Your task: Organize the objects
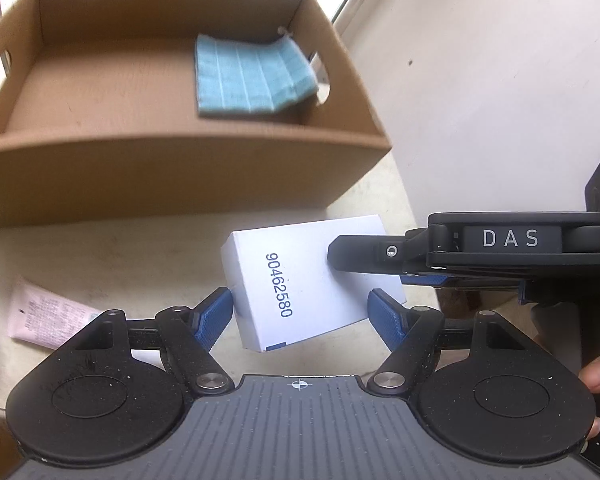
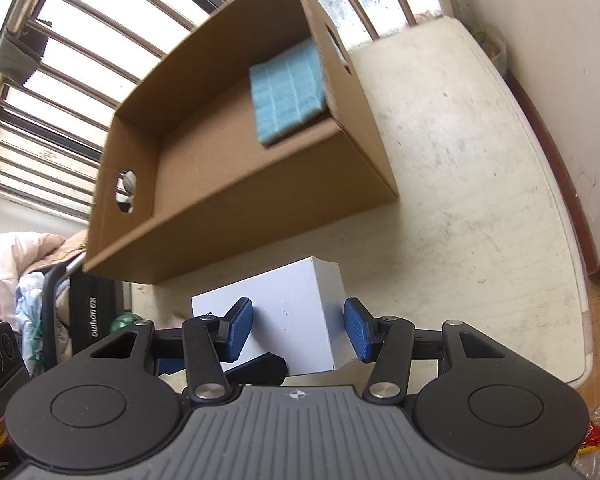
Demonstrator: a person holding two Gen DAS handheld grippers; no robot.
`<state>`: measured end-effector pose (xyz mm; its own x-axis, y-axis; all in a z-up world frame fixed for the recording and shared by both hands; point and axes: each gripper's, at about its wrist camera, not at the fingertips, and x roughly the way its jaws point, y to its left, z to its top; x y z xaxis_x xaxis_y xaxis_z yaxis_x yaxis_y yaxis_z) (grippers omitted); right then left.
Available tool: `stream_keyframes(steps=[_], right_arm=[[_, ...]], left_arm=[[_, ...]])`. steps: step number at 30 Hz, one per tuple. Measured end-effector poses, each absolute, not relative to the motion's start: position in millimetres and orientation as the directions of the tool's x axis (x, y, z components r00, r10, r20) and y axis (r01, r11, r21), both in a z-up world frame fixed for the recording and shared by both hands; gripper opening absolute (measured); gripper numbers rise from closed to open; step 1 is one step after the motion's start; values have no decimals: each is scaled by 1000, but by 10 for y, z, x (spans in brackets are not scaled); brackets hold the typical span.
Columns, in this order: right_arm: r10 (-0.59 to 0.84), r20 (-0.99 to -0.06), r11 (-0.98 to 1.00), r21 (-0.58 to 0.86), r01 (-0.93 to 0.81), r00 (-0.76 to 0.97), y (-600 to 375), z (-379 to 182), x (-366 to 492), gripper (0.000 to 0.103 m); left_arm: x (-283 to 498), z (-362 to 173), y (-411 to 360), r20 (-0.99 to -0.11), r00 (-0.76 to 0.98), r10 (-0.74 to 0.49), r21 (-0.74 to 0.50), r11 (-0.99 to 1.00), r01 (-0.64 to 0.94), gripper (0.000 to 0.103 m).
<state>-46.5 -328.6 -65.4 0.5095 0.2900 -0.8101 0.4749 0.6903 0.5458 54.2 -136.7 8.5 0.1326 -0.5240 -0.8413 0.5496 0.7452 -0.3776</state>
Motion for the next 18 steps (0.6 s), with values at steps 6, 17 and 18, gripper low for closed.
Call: stream_keyframes(steps=[6,17,18], right_arm=[[295,-794,694,560,453,531,-3323,-247,-410,54],[294,-768,704,577,415,569,-3137,499,-262,54],[295,-765,704,579,411,572,-3114,554,-258,54]], left_arm=[[535,554,-1207,-833,171,-527,-362,751,552,74],[554,1228,-1016,-800,249,-546,-353,763,542,74],[557,1296,-957,-796,254,-550,-356,764,539,74]])
